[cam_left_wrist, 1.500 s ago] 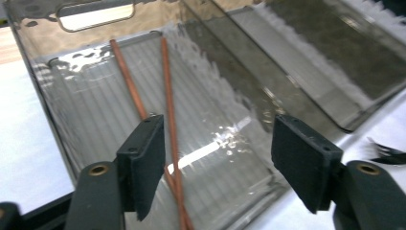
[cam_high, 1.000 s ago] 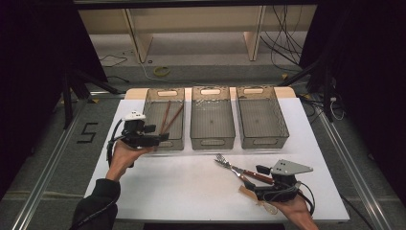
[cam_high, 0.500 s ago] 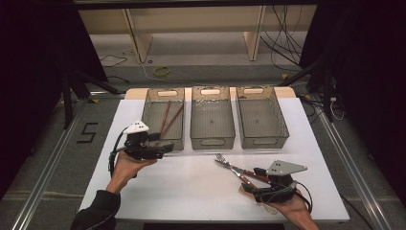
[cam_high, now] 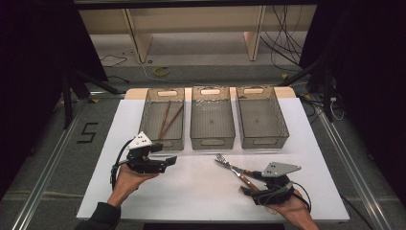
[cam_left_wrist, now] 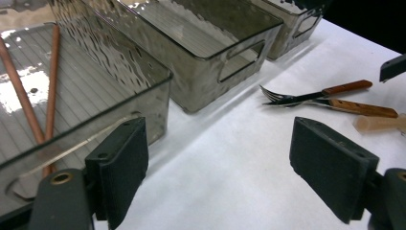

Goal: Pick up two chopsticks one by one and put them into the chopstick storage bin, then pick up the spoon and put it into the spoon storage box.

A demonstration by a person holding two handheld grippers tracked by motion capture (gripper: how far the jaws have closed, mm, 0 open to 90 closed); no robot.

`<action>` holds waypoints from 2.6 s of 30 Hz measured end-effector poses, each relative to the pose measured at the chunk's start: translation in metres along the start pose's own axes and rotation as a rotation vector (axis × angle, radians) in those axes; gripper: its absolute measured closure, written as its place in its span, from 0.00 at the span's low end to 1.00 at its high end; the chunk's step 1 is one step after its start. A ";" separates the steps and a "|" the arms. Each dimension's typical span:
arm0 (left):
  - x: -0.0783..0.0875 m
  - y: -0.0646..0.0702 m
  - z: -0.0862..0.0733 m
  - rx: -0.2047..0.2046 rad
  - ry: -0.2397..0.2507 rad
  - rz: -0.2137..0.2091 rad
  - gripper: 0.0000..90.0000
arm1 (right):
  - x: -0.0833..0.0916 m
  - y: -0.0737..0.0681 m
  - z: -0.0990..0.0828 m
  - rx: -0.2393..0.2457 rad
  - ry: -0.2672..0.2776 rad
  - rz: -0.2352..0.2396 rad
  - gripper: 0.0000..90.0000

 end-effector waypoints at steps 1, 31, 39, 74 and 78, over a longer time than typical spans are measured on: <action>0.000 0.001 -0.001 0.001 0.002 -0.003 0.23 | 0.000 0.000 0.000 0.001 -0.004 -0.001 0.35; 0.008 0.022 -0.028 -0.019 0.051 -0.008 0.22 | -0.006 -0.006 0.005 0.102 -0.198 -0.010 0.51; 0.008 0.026 -0.032 -0.035 0.049 -0.004 0.21 | -0.015 -0.009 0.003 0.152 -0.293 -0.047 0.63; 0.010 0.024 -0.039 -0.027 0.069 -0.006 0.21 | -0.018 -0.006 0.005 0.162 -0.305 -0.030 0.83; 0.009 0.024 -0.039 -0.033 0.065 0.000 0.22 | -0.016 -0.005 0.007 0.151 -0.280 -0.022 0.83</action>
Point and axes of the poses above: each handheld gripper's, and its own axes: x roughly backward along the jaws, z roughly out of its top, y roughly to its right, the point moved 4 cm from there along -x, roughly forward along the jaws, and after that the axes turned 12 degrees about -y, right-handed, at the moved point
